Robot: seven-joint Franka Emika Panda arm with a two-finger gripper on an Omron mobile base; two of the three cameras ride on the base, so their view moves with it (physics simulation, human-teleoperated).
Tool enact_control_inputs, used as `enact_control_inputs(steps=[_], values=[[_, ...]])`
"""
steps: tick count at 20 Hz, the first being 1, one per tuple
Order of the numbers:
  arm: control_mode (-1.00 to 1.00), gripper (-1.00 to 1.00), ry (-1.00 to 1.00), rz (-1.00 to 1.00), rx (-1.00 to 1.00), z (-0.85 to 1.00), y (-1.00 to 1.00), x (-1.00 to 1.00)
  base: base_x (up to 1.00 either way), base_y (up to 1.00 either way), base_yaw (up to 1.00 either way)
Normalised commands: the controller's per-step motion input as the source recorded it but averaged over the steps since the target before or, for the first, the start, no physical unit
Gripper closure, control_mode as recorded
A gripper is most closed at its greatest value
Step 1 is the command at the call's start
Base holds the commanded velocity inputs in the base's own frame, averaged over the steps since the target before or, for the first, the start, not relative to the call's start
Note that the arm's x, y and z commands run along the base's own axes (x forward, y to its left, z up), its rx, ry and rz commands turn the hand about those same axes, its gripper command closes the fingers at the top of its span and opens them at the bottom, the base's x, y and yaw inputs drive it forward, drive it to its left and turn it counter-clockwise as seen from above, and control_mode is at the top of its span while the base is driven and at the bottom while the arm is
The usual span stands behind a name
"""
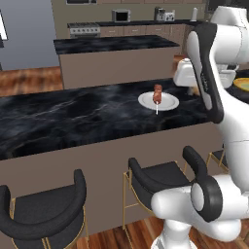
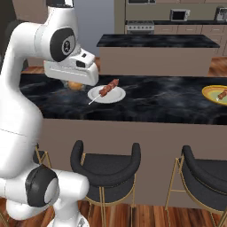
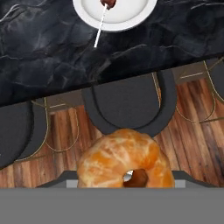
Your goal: Pick up the tangerine and banana from the fridge and place one fruit on each plate on the dining counter.
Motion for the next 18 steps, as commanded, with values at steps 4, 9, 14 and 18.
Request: enact_control_inputs(steps=[4,9,14,18], values=[[-1.00,1.00,0.11,-0.04,0.00,-0.37,-0.06,0.93,0.00,0.00,0.00],[-1.00,1.00,0.02,-0.01,0.00,-0.45,-0.18,0.83,0.00,0.00,0.00],[-1.00,1.00,0.00,0.00,0.00,-0.42,-0.15,0.68,0.00,0.00,0.00],[-1.00,1.00,0.00,0.00,0.00,-0.35,-0.12,0.72,0.00,0.00,0.00]])
